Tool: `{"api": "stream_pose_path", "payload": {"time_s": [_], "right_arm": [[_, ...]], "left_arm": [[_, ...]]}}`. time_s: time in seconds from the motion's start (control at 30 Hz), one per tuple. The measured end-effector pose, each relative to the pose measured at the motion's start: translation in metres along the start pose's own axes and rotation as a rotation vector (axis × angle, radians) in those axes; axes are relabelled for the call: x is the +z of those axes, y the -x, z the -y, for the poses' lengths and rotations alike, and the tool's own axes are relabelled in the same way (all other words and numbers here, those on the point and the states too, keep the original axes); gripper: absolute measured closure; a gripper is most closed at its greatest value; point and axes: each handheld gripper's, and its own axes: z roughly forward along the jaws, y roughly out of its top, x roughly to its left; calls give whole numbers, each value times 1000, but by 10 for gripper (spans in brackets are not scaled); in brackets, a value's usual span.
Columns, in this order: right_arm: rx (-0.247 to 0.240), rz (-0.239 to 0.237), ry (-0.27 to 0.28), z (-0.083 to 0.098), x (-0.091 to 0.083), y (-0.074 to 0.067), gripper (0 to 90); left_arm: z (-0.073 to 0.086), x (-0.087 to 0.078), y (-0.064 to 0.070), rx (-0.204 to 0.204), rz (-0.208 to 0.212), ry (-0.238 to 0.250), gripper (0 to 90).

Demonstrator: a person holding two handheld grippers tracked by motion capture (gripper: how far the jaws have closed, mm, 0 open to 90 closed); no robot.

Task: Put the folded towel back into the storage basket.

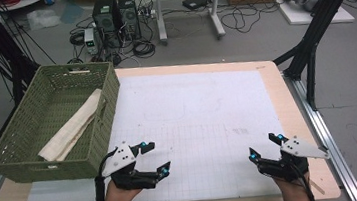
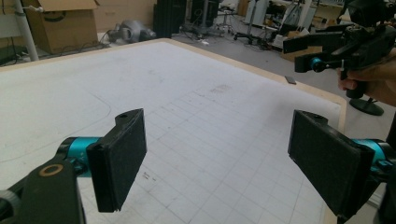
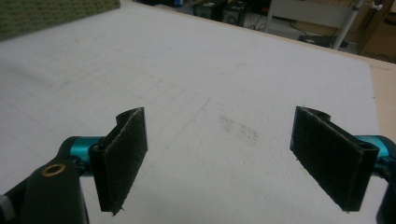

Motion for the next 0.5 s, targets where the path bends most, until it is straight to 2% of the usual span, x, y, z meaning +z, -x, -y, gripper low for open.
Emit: {"api": "stream_pose_path", "payload": {"time_s": [0.33, 0.5], "right_arm": [[-36, -5, -10, 1, 4, -4, 177], [-27, -9, -3, 1, 4, -3, 177]], "left_arm": [[3, 1, -2, -2, -25, -14, 197], [4, 1, -3, -9, -29, -20, 197]]}}
